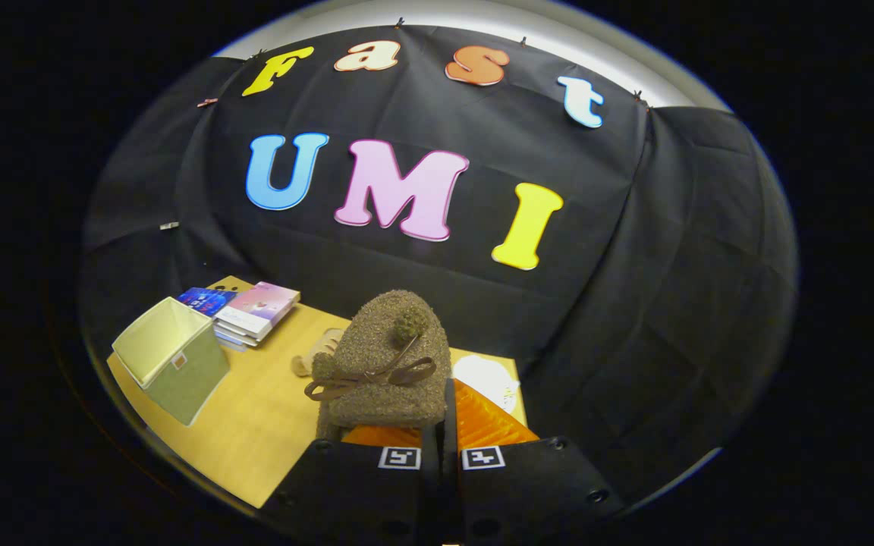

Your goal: Open the storage box then place both shoes into the box .Put the left shoe in first, then the right shoe, with the right side of both shoes facing outward in a uniform manner.

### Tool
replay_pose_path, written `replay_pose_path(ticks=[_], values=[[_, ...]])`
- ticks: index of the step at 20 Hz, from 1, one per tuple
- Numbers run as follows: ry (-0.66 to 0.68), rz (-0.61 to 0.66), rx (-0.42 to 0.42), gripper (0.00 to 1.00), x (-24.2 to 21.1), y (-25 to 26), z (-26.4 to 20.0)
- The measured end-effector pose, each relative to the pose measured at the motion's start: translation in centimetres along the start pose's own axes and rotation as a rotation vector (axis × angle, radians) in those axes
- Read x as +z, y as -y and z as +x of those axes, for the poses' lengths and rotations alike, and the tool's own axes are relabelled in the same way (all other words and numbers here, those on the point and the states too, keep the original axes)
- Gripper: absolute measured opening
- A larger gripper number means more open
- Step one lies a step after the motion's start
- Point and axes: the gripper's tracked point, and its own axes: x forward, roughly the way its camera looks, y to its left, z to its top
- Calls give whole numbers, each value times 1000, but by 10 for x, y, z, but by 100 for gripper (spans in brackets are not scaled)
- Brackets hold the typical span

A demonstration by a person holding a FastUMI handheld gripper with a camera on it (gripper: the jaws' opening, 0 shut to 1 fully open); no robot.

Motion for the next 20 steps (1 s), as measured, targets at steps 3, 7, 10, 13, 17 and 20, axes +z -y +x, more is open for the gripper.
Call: replay_pose_path(ticks=[3, 7, 10, 13, 17, 20], values=[[16, 5, -84, 5, 18, 42, -42], [1, 21, -112, 5, 11, 41, -96], [-6, 21, -114, 5, 12, 23, -136], [36, -19, -79, 5, 39, -16, -170], [49, 46, 104, 5, 80, -114, -184], [35, 95, 281, 5, 103, -202, -173]])
